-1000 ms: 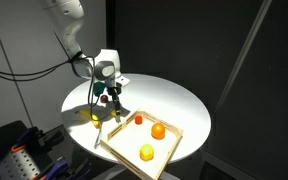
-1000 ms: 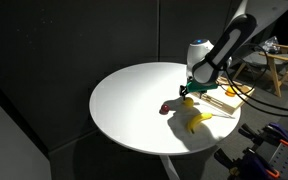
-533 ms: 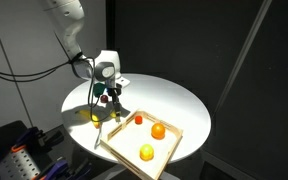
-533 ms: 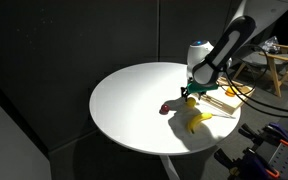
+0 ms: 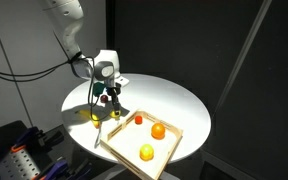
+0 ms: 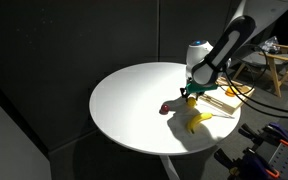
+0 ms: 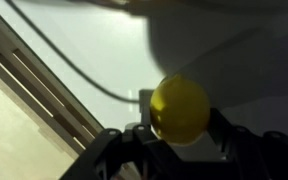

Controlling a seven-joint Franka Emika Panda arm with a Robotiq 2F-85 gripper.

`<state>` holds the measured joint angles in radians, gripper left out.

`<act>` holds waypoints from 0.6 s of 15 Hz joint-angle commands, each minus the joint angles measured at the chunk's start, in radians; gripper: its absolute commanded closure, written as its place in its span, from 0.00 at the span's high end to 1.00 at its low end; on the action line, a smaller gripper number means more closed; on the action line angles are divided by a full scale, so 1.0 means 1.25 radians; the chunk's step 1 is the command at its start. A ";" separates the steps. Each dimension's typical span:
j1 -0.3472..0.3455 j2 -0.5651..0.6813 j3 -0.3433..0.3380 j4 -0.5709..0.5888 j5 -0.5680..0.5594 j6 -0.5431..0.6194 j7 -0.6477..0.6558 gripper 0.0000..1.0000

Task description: Put the lemon in the box

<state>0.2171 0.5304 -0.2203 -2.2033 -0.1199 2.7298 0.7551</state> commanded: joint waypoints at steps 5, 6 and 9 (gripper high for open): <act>0.011 -0.137 0.023 -0.051 -0.004 -0.072 -0.054 0.34; 0.003 -0.156 0.035 -0.057 0.003 -0.074 -0.067 0.34; -0.025 -0.214 0.067 -0.079 0.029 -0.063 -0.098 0.34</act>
<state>0.2318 0.3627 -0.1805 -2.2483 -0.1171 2.6596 0.6940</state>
